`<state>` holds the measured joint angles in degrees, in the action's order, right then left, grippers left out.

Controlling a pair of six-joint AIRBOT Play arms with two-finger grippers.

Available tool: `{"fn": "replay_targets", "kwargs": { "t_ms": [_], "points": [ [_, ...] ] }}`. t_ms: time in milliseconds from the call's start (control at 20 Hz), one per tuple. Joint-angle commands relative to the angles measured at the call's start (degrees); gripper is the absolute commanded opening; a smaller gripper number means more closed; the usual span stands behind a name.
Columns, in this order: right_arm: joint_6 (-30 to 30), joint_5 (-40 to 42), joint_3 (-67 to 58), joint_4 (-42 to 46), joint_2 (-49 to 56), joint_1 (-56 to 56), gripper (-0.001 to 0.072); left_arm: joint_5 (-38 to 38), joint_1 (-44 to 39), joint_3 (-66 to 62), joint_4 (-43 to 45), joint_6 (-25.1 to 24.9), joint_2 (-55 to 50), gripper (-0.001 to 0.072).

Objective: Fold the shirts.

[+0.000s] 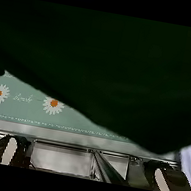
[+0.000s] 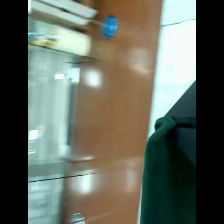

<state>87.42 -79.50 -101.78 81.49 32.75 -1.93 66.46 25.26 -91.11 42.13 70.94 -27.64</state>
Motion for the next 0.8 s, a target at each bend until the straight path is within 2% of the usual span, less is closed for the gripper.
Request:
{"fn": "replay_targets", "kwargs": {
  "t_ms": [0, 200, 300, 400, 500, 600, 750],
  "points": [
    [1.57, -4.09, 4.57, 0.96, 1.09, -0.04, 0.0017, 3.76, -0.74, 8.2, 2.21, 2.36, 2.56, 0.0021],
    [-0.46, 0.52, 16.76, -8.09, 8.96, -0.04, 0.0017, 5.33, -4.55, 31.87, 1.81, 2.16, 1.36, 0.0021],
    [-2.99, 6.21, 21.2, -13.38, 15.96, -0.02, 0.0017, 0.15, -7.54, 45.44, 1.81, 0.55, -1.05, 0.0021],
    [-4.04, 10.29, 21.79, -16.9, 25.75, -0.02, 0.0017, -10.23, -10.78, 54.97, 1.81, -1.53, -6.1, 0.0021],
    [-4.31, 14.95, 21.53, -20.48, 35.58, -0.02, 0.0017, -19.98, -12.96, 58.69, 1.84, -1.51, -14.38, 0.0021],
    [-4.26, 19.32, 19.65, -24.87, 44.63, -0.04, 0.0017, -25.94, -13.81, 57.53, 1.57, -1.51, -24.35, 0.0021],
    [-4.04, 24.55, 16.7, -29.49, 53.29, -0.04, 0.0018, -26.99, -13.86, 52.37, 1.55, -1.51, -38.1, 0.0021]
  ]
}}
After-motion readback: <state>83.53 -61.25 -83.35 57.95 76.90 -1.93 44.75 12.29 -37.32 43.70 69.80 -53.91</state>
